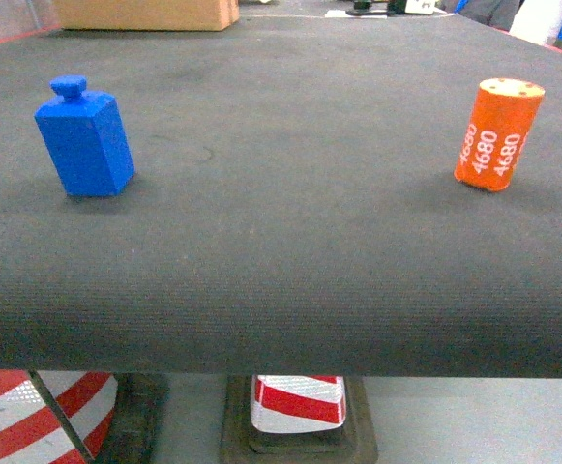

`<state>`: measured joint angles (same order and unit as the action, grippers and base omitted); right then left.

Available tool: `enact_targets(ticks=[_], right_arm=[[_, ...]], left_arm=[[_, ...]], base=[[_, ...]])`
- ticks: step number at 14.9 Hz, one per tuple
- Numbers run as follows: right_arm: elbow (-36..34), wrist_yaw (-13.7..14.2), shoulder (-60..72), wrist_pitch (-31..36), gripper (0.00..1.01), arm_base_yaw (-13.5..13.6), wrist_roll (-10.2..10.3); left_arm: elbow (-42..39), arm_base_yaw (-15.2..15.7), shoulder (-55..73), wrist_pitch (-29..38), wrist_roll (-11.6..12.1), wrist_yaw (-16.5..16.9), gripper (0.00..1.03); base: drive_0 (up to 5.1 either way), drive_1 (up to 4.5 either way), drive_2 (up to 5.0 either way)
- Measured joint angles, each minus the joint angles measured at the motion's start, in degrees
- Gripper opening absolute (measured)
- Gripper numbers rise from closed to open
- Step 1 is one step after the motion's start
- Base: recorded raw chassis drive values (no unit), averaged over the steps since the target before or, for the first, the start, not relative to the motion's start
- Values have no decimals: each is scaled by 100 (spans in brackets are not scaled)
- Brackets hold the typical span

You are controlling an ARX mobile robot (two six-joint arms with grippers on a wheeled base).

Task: Sort blue parts and orange caps into right shelf containers

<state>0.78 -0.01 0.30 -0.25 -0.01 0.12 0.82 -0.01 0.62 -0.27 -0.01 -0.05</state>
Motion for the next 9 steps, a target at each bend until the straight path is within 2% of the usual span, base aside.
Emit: enact_targets(ticks=[9], right_arm=[[0, -2, 0, 20, 98, 0, 4]], left_arm=[[0, 0, 0, 24, 7, 4, 98]], base=[[0, 0, 0]])
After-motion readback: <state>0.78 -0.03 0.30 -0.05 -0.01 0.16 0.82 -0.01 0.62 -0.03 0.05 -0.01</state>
